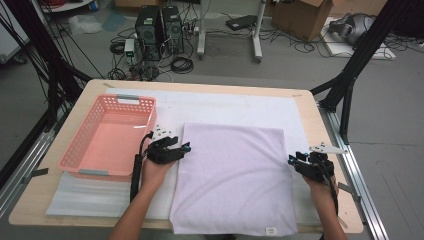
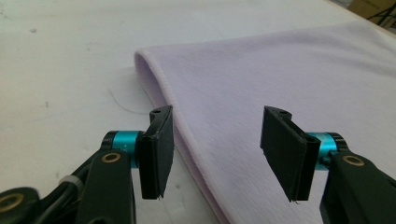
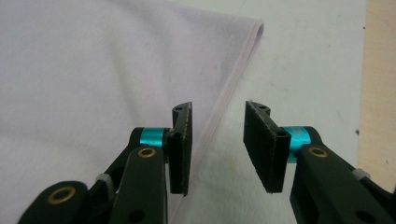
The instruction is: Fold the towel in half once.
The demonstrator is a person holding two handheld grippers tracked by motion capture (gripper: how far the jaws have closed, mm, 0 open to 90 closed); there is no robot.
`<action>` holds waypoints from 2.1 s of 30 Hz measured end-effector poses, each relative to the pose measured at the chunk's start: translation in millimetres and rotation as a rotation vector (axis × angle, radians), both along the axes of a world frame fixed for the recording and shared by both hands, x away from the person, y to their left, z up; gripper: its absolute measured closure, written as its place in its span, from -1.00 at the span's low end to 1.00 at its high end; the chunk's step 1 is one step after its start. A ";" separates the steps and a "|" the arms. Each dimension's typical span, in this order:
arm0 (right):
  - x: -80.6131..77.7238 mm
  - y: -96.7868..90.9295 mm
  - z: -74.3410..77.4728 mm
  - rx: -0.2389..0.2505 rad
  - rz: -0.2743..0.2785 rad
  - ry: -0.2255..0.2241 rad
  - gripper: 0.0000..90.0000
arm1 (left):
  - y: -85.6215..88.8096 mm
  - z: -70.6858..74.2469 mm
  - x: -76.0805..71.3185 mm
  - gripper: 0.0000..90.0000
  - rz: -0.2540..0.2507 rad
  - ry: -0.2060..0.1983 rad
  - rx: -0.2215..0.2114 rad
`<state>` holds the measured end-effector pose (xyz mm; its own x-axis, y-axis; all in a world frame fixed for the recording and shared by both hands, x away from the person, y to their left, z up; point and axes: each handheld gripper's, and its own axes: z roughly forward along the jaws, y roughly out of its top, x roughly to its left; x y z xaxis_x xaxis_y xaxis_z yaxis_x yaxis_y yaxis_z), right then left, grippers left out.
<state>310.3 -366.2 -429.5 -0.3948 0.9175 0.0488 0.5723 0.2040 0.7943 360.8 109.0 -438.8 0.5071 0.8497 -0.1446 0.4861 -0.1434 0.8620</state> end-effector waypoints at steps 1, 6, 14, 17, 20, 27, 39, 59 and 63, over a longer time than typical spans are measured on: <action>4.3 -0.3 0.0 0.010 -0.006 0.001 0.26 | -1.3 0.9 5.7 0.00 0.002 0.001 0.017; 24.0 -1.5 0.5 0.027 -0.015 -0.003 0.08 | -8.0 -0.5 32.8 -0.02 0.020 0.035 0.051; 64.5 2.7 -5.5 0.021 -0.023 0.065 -0.05 | -16.4 -12.8 63.4 0.00 0.041 0.108 0.065; 78.7 6.7 -13.3 0.017 -0.018 0.097 -0.03 | -19.4 -12.9 62.9 0.10 0.040 0.097 0.085; 85.1 10.6 -17.4 -0.017 -0.014 0.093 0.13 | -21.0 -12.8 62.2 0.84 -0.029 0.089 0.086; 86.4 9.9 -15.4 0.026 0.026 0.094 0.93 | -17.9 -7.6 63.4 0.92 0.062 0.063 0.031; 114.5 9.9 4.2 0.044 -0.034 0.007 0.93 | -19.2 27.5 100.0 0.92 0.116 0.004 -0.020; 134.2 27.3 11.9 0.077 -0.056 0.040 0.36 | -11.3 24.6 92.6 0.11 0.056 0.018 -0.085; 118.5 28.3 19.1 0.068 -0.030 0.012 0.34 | -14.9 27.8 77.6 0.12 0.022 -0.004 -0.097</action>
